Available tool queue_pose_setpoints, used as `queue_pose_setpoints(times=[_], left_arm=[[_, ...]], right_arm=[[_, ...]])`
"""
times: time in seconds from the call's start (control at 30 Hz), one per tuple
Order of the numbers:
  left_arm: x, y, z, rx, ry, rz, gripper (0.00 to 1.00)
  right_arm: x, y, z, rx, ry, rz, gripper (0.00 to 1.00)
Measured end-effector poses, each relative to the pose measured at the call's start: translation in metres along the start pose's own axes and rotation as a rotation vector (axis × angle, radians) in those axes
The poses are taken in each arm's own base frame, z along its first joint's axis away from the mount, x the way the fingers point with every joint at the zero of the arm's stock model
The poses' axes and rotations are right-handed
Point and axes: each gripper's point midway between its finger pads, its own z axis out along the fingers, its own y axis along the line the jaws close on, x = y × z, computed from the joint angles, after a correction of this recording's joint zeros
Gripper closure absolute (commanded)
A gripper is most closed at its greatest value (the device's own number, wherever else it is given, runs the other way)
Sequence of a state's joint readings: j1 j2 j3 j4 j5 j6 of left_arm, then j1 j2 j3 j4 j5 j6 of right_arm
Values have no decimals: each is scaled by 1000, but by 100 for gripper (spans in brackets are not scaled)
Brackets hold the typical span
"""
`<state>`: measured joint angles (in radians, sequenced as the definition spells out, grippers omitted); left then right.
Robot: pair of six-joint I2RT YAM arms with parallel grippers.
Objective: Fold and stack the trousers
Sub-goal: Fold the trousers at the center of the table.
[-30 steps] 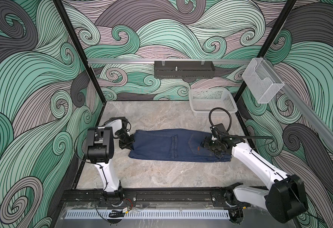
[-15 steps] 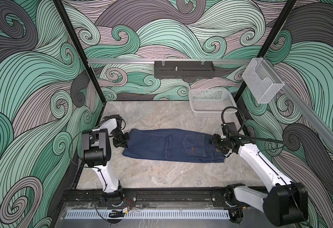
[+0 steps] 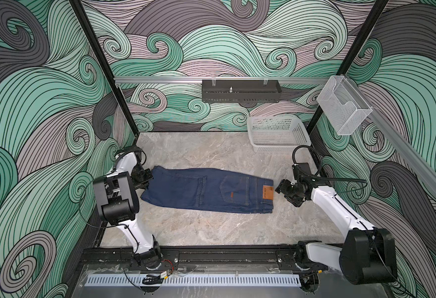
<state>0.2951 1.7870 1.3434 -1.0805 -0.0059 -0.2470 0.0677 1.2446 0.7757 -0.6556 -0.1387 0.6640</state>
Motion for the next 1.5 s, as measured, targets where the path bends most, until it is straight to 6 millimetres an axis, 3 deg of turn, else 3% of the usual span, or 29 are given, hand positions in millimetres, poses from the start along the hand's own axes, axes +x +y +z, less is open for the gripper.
queue_pose_setpoints(times=[0.3,0.83,1.2,1.4,1.5], left_arm=[[14,-20,-28,151,-72,11,100],[26,-49,-31,270,-59,55,100],[65,-92,-81,341,-173,247,100],[89,-108,-102,379,-211,334,100],[100,-120,-110,396,-218,381,100]], right_arm=[[11,1,14,-36,44,0,29],[21,0,32,-60,90,5,29],[30,-3,52,-55,154,13,28],[27,11,58,-122,167,-13,38],[26,19,62,-158,176,-26,49]])
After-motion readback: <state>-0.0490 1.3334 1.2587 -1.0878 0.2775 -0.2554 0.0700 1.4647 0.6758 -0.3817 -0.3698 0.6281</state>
